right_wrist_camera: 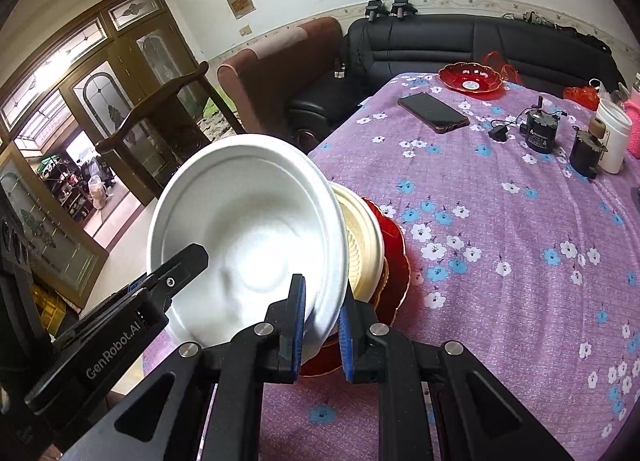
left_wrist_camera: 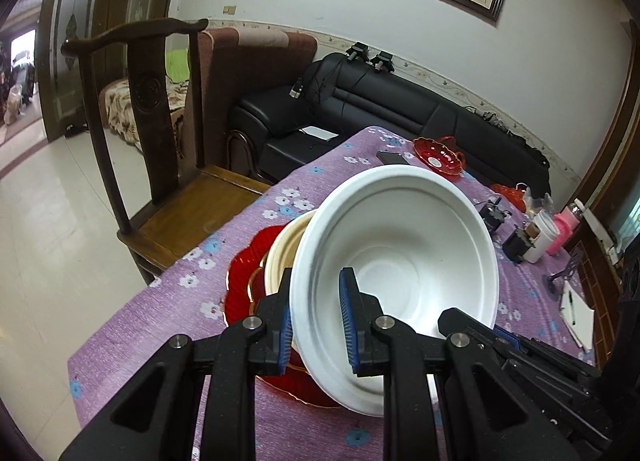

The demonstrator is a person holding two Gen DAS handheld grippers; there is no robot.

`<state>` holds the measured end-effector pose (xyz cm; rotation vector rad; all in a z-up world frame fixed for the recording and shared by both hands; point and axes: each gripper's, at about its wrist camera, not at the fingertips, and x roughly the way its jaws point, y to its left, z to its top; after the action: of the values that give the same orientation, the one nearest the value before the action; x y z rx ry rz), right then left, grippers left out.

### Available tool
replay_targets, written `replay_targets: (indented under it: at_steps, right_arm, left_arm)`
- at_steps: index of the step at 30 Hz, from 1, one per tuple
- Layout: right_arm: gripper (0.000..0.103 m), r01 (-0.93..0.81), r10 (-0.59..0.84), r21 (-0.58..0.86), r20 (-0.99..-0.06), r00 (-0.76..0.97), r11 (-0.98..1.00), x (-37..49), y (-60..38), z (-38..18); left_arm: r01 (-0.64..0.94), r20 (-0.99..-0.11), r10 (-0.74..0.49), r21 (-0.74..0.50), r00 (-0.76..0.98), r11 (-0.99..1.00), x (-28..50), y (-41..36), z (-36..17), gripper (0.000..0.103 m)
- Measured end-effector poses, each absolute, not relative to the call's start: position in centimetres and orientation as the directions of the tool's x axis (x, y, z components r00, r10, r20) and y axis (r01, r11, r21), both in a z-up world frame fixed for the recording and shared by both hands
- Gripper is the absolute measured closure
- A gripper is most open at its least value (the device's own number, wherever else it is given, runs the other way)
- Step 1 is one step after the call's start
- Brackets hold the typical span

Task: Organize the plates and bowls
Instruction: 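Carry the second white bowl with both grippers over the beige bowl, then lower the white bowl into the beige bowl and open both grippers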

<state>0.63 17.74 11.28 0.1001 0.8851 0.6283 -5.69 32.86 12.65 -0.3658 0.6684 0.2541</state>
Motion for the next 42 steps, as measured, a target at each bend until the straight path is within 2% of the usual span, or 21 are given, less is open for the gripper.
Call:
replay_targets:
  at_steps: [10, 42]
  right_arm:
    - [0.086, -0.468, 0.554, 0.341, -0.693, 0.461, 0.815, 1.0, 18.2, 10.8]
    - [0.086, -0.451, 0.539, 0.336, -0.704, 0.462, 0.827, 3.8, 19.4, 9.5]
  left_arm:
    - [-0.356, -0.641, 0.159, -0.190, 0.751, 0.915, -5.5, 32.4, 12.3, 0.083]
    - [-0.371, -0.688, 0.160, -0.170, 0.708, 0.913, -1.8, 33.5, 10.7, 0.083]
